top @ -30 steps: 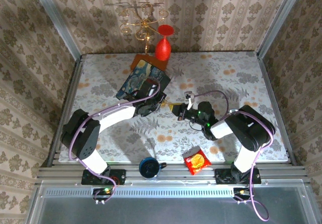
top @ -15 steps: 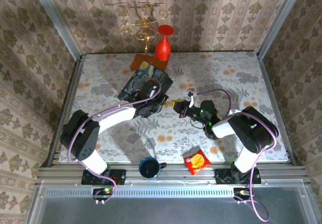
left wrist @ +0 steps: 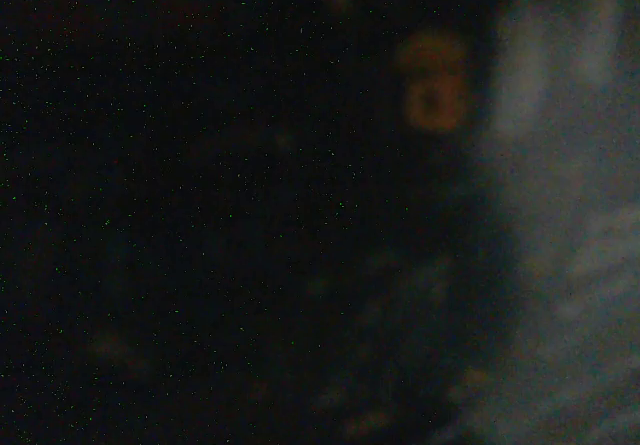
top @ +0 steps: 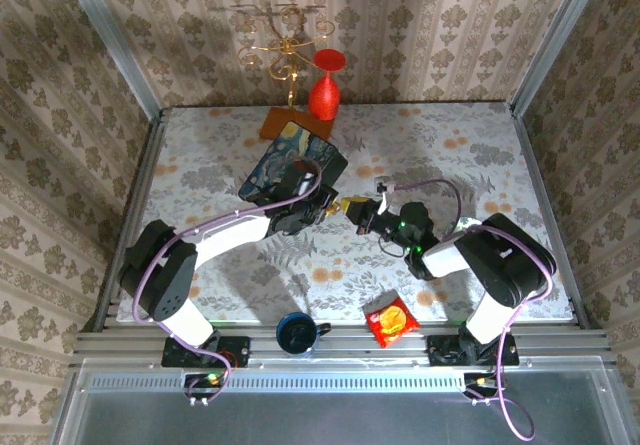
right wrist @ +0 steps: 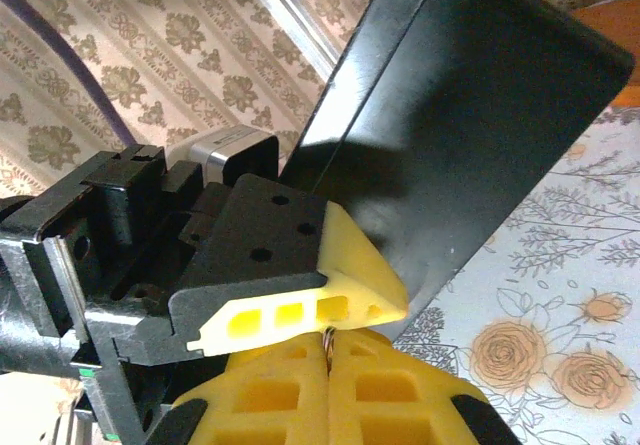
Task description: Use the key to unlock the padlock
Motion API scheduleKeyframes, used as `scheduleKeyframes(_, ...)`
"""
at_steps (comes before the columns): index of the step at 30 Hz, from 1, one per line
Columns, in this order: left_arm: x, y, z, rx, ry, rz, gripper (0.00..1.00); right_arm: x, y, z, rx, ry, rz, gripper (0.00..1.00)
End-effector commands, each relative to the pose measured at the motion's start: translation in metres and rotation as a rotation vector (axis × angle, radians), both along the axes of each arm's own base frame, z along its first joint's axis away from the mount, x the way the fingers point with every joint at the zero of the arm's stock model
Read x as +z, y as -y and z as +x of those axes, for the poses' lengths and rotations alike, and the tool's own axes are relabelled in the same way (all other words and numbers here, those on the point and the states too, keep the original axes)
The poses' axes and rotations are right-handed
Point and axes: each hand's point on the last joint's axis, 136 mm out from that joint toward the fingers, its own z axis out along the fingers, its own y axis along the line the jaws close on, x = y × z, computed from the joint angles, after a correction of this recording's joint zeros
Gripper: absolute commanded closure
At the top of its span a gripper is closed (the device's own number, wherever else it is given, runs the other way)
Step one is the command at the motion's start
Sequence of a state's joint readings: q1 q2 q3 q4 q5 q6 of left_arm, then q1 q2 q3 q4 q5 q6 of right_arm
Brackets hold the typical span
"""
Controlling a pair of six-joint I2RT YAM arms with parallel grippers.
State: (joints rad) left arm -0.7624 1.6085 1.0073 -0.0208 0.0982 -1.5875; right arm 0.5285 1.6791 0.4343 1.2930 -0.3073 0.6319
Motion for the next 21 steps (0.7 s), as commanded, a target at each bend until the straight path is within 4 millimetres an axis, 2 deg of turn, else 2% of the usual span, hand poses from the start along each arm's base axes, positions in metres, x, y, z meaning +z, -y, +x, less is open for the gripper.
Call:
scheduleKeyframes(1,0.029,0.016,-0.007,-0.028,0.016,-0.105,1.0,0.003,0.017,-0.001,-0.093,0.003,0.013,1.0)
scheduleKeyframes(6,-0.004,0.007,-0.01,-0.012,-0.033,-0.019,1.0,-0.017,0.049,-0.002,-0.212,-0.101,0.029,1.0)
scheduleKeyframes(8,-0.02,0.006,-0.015,-0.012,-0.066,0.01,1.0,-0.027,0.056,-0.004,-0.238,-0.147,0.014,1.0)
scheduleKeyframes(12,-0.045,-0.001,-0.018,-0.007,-0.095,0.086,0.99,-0.031,0.063,-0.008,-0.262,-0.183,-0.026,1.0)
scheduleKeyframes(15,-0.063,-0.009,-0.018,-0.012,-0.109,0.163,0.98,-0.029,0.07,-0.011,-0.284,-0.191,-0.07,1.0)
scheduleKeyframes(16,-0.07,-0.01,-0.018,-0.014,-0.115,0.183,0.98,-0.02,0.071,-0.012,-0.288,-0.174,-0.075,1.0)
scheduleKeyframes(21,-0.093,-0.007,-0.015,-0.036,-0.129,0.243,0.91,-0.006,0.079,-0.017,-0.309,-0.16,-0.117,1.0)
